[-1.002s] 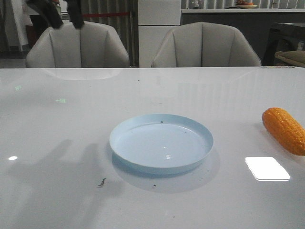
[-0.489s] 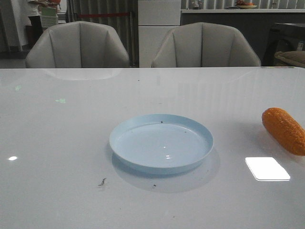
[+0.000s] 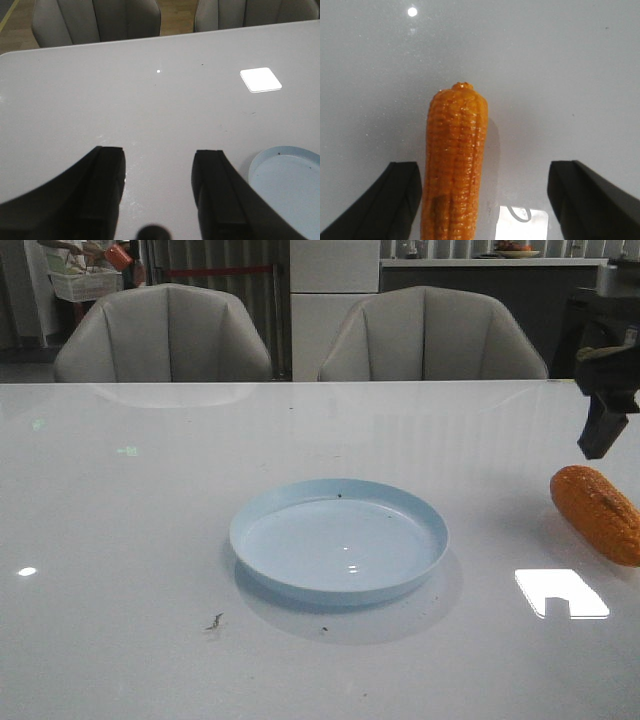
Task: Place corn on plate with both arms
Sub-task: 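Lower the right gripper around the orange corn cob and close it, then carry the corn with the right gripper over the plate and lower it, then open the right gripper and lift it away from the corn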
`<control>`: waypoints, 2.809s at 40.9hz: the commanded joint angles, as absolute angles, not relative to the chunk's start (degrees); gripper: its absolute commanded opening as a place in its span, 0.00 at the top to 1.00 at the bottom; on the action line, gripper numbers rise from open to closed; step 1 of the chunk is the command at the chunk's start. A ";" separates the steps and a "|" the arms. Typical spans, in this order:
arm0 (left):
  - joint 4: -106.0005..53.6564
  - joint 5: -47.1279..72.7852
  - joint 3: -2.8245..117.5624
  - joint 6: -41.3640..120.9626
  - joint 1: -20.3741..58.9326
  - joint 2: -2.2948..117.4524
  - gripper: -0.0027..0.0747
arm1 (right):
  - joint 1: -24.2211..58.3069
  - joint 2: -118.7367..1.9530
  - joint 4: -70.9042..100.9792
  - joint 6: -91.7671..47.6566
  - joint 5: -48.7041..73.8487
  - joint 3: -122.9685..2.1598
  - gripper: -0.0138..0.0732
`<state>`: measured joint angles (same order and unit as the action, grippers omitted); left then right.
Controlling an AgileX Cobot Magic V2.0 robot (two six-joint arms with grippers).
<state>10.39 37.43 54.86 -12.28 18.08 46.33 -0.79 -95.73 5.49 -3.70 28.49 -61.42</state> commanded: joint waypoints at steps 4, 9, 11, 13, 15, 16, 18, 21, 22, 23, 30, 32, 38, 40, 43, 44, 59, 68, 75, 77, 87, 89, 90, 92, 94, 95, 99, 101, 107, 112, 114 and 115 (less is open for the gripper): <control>9.90 32.18 55.90 -12.87 18.01 43.63 0.47 | 0.07 -97.49 5.53 -4.05 25.45 -63.23 0.12; 9.90 32.18 55.90 -12.87 18.01 43.63 0.47 | 1.49 -99.48 6.42 -4.05 25.32 -63.23 0.12; 9.90 32.18 55.90 -12.87 18.01 43.63 0.47 | 2.25 -100.03 6.41 -4.05 25.16 -63.23 0.12; 9.90 32.18 55.90 -12.87 18.01 43.63 0.47 | 2.88 -100.48 6.41 -4.05 24.79 -63.23 0.12; 9.90 32.18 55.90 -12.87 18.01 43.63 0.47 | 3.25 -100.77 6.41 -4.05 24.54 -63.23 0.12; 9.90 32.18 55.90 -12.87 18.01 43.63 0.47 | 3.41 -100.83 6.41 -4.05 24.38 -63.23 0.12; 9.90 32.18 55.90 -12.87 18.01 43.63 0.47 | 3.41 -101.18 6.41 -4.05 24.19 -63.23 0.13; 9.90 32.18 55.90 -12.87 18.01 43.63 0.47 | 3.41 -101.50 6.35 -4.05 24.13 -63.23 0.17; 9.90 32.18 55.90 -12.87 18.01 43.63 0.47 | 3.41 -101.51 6.08 -4.05 24.13 -63.23 0.21; 9.90 32.18 55.90 -12.87 18.01 43.63 0.47 | 3.41 -101.51 6.00 -4.05 24.20 -63.23 0.24; 9.90 32.18 55.90 -12.87 18.01 43.63 0.47 | 3.41 -101.51 5.95 -4.05 24.10 -63.23 0.48; 9.90 32.18 55.90 -12.87 18.01 43.63 0.47 | 3.41 -101.51 5.95 -4.05 24.02 -63.23 0.52; 9.81 32.18 55.90 -12.87 18.01 43.63 0.47 | 3.60 -101.35 6.03 -4.05 25.39 -65.35 0.52; 9.81 32.18 55.90 -12.87 18.01 43.63 0.47 | 4.01 -101.35 6.03 -4.05 27.04 -67.38 0.52; 9.67 32.18 55.90 -12.87 18.01 43.63 0.47 | 4.88 -101.35 6.29 -4.05 30.30 -71.21 0.52; 9.68 32.18 55.90 -12.87 18.01 43.63 0.47 | 5.41 -101.35 6.44 -4.05 31.70 -72.85 0.52; 9.68 32.18 55.90 -12.87 18.01 43.63 0.47 | 19.39 -101.84 6.44 -4.10 35.91 -82.87 0.52; 9.68 32.18 55.90 -12.87 18.01 43.63 0.47 | 26.82 -106.40 6.44 -4.10 35.54 -82.87 0.52; 9.68 32.18 55.90 -12.87 18.01 43.63 0.47 | 29.61 -110.52 6.44 -4.10 34.95 -82.87 0.49; 9.68 32.18 55.90 -12.87 18.01 43.63 0.47 | 29.85 -111.24 6.39 -4.10 34.86 -82.87 0.46; 9.60 32.18 55.90 -12.87 18.01 43.63 0.47 | 30.03 -111.78 6.22 -4.10 34.44 -83.05 0.18; 9.60 32.18 55.90 -12.87 18.01 43.63 0.47 | 30.03 -111.78 6.27 -4.10 34.12 -83.05 0.14; 9.60 32.18 55.90 -12.87 18.01 43.63 0.47 | 30.03 -111.78 6.27 -4.10 34.06 -83.05 0.13; 9.60 32.18 55.90 -12.87 18.01 43.63 0.47 | 30.03 -111.78 6.52 -4.10 33.73 -83.19 0.13; 9.60 32.18 55.90 -12.87 18.01 43.63 0.47 | 30.03 -111.78 6.87 -4.10 34.00 -83.77 0.14; 9.60 32.18 55.90 -12.87 18.01 43.63 0.47 | 30.03 -111.72 6.87 -4.10 34.39 -84.16 0.14; 9.60 32.18 55.90 -12.87 18.01 43.63 0.47 | 29.81 -110.43 5.95 -4.10 38.54 -87.28 0.14; 9.60 32.18 55.90 -12.87 18.01 43.63 0.47 | 29.58 -109.57 5.70 -4.10 39.70 -89.19 0.14; 9.60 32.18 55.90 -12.87 18.01 43.63 0.47 | 27.74 -104.17 5.16 -3.46 44.11 -94.63 0.14; 9.60 32.29 55.90 -12.87 18.01 43.63 0.47 | 24.27 -97.30 5.16 0.88 45.94 -95.76 0.14; 9.60 32.29 55.90 -12.87 18.01 43.63 0.47 | 21.78 -94.33 5.16 2.22 46.94 -95.70 0.14; 9.60 32.29 55.90 -12.87 18.01 43.63 0.47 | 21.12 -93.09 5.16 2.41 47.56 -95.60 0.14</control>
<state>9.61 36.82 54.37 -12.28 17.98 43.94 24.32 -100.65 5.94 0.00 47.48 -93.62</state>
